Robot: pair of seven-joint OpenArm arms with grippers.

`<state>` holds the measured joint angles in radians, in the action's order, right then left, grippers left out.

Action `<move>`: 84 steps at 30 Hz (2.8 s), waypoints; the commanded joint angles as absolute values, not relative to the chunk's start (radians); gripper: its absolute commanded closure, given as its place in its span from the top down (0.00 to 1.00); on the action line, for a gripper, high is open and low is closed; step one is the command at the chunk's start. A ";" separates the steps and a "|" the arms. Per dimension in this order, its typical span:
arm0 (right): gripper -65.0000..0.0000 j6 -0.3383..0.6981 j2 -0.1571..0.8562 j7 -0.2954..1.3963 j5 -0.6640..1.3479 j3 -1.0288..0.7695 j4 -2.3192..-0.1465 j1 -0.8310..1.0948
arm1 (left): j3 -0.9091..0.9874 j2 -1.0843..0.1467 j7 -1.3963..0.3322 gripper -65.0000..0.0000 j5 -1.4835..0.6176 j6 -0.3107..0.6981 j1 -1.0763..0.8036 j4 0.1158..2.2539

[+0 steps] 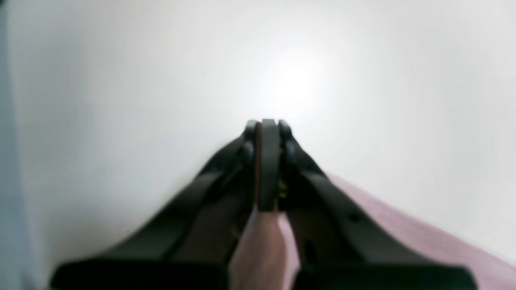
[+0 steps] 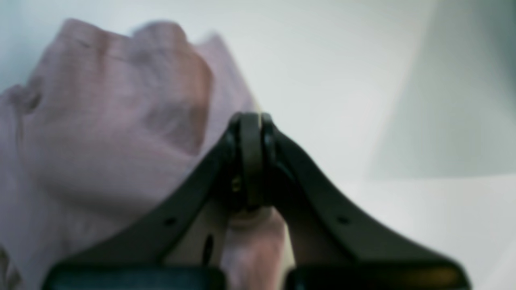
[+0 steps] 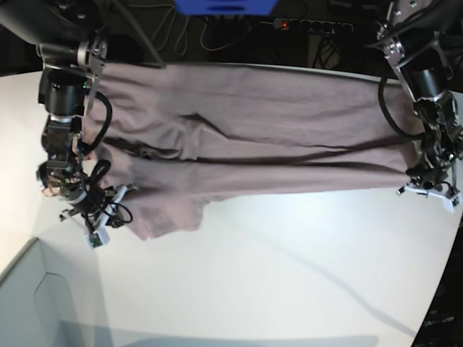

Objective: Layout the t-shirt on the table in an organized manner, then fold the t-shirt properly
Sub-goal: 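Open the right gripper and regrasp the folded shirt's end nearby, then pull the folded strip taut with both grippers and lay it flat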

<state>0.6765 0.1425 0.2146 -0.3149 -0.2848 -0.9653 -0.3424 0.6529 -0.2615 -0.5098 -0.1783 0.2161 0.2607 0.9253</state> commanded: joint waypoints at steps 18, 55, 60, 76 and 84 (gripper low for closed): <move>0.00 0.698 0.128 0.251 -0.302 -0.288 -1.242 -0.325 | 0.657 -0.278 -0.479 0.00 -0.186 0.220 0.311 0.990; 0.00 0.698 0.036 0.239 -0.298 -0.294 -1.781 0.194 | 0.659 -0.263 -0.300 0.00 -0.188 0.518 0.260 1.000; 0.00 0.698 0.035 0.239 -0.297 -0.294 -1.830 0.243 | 0.659 -0.263 -0.251 0.00 -0.188 0.524 0.231 1.004; 0.00 0.698 -0.007 0.090 -0.297 -0.366 -1.778 0.375 | 0.659 -0.286 -0.251 0.00 -0.404 0.524 -0.024 1.147; 0.00 0.698 -0.007 0.007 -0.297 -0.383 -1.661 0.397 | 0.659 -0.302 -0.249 0.00 -0.406 0.526 -0.016 1.040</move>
